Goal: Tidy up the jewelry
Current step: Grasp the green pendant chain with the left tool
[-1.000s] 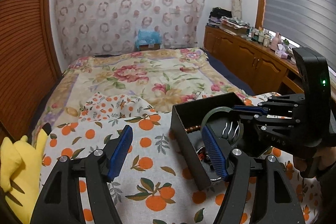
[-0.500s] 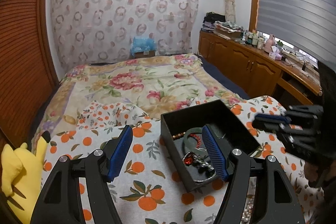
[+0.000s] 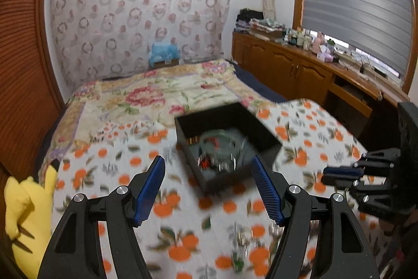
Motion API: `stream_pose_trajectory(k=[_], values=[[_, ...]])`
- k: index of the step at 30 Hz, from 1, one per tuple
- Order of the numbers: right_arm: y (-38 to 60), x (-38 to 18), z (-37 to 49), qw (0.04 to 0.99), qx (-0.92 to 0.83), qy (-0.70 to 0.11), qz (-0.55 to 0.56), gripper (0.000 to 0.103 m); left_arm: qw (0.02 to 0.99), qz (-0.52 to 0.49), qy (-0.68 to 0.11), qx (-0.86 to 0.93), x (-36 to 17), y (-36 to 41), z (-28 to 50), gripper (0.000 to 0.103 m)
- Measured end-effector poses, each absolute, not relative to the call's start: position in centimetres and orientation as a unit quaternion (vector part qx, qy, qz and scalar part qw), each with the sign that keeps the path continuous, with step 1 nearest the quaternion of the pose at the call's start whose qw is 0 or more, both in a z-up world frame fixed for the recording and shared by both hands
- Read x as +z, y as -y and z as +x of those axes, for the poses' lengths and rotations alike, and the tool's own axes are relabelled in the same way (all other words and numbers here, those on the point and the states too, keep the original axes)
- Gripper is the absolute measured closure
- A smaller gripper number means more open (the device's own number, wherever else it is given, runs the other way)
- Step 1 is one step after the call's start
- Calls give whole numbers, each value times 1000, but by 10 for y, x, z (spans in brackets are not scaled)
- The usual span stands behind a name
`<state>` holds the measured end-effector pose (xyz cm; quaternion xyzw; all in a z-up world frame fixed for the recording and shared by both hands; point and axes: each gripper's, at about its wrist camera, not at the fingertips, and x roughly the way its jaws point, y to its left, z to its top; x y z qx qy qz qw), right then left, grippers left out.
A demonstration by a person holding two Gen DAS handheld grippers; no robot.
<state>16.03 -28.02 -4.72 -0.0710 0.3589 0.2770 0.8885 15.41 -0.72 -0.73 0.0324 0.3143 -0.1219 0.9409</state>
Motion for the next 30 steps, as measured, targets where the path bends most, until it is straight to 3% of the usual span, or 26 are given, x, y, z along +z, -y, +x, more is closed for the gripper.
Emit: stream_pose_trajectory(k=[2, 14, 21, 30], values=[[282, -52, 151, 888, 276, -361, -66, 80, 937, 29, -327, -122, -19, 4, 142, 37], [275, -82, 118, 869, 291, -396, -64, 80, 911, 19, -389, -134, -73, -2, 96, 38], [268, -92, 115, 868, 275, -405, -87, 80, 902, 27, -407, -139, -87, 9, 86, 54], [266, -96, 118, 866, 264, -413, -97, 80, 897, 39, -420, -131, -93, 20, 97, 63]])
